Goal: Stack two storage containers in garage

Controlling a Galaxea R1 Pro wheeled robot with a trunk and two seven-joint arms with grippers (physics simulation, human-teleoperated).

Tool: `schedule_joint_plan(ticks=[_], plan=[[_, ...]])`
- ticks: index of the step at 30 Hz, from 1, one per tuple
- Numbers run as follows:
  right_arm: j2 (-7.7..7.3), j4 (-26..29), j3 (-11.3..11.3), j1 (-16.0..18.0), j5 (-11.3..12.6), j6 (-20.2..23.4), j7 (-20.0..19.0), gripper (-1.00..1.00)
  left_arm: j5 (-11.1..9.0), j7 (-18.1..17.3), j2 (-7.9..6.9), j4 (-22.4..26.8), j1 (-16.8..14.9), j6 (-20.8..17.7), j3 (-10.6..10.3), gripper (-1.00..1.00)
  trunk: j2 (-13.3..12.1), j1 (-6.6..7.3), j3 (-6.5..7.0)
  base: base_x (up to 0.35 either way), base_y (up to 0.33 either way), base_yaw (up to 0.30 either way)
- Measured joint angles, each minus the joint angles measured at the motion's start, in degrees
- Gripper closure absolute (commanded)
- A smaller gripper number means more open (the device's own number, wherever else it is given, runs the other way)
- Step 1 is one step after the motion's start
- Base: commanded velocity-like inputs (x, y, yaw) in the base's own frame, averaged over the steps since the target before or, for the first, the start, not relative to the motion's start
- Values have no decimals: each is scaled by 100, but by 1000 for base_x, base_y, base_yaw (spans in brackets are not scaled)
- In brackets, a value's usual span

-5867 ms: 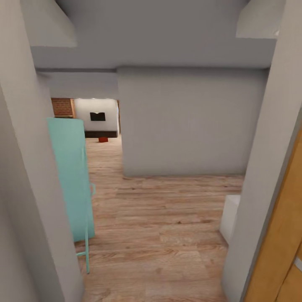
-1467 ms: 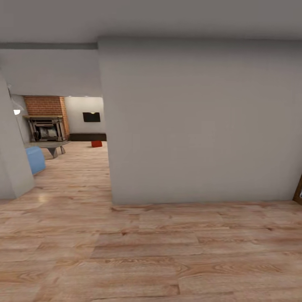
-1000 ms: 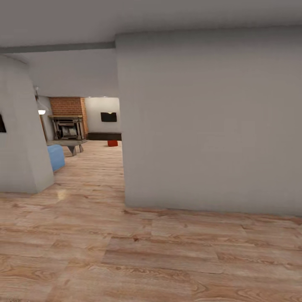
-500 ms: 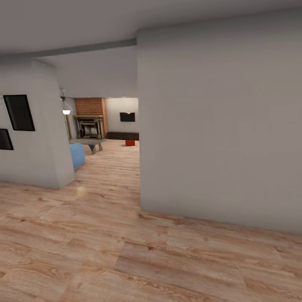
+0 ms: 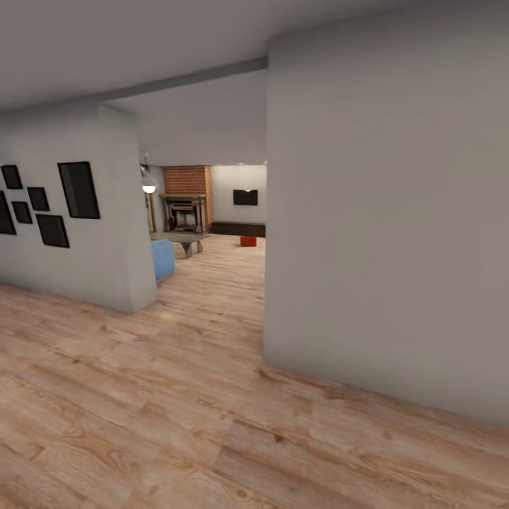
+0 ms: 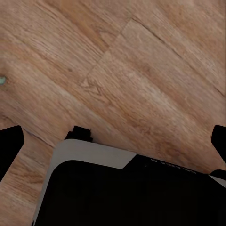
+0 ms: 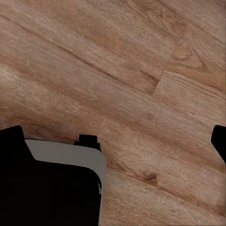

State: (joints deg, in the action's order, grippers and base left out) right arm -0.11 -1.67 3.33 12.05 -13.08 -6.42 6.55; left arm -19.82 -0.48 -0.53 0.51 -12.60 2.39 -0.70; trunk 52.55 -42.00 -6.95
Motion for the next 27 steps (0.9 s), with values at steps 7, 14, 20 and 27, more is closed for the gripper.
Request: schedule_joint_plan(ticks=[7,14,20,27], plan=[[-9,0,12,0,-8,-11,0,-100,1,0,6,0,0,11,0,-100,0,0,0,322,0,280],[-6,0,20,0,-9,-12,-22,-100,21,0,15,0,-1,-8,0,-100,0,0,0,322,0,281],[-6,0,23,0,-7,-20,-59,-100,17,0,20,0,0,20,0,-100,0,0,0,322,0,281],[1,2,17,0,-7,-21,-61,-100,19,0,14,0,0,27,0,-100,0,0,0,322,0,282]])
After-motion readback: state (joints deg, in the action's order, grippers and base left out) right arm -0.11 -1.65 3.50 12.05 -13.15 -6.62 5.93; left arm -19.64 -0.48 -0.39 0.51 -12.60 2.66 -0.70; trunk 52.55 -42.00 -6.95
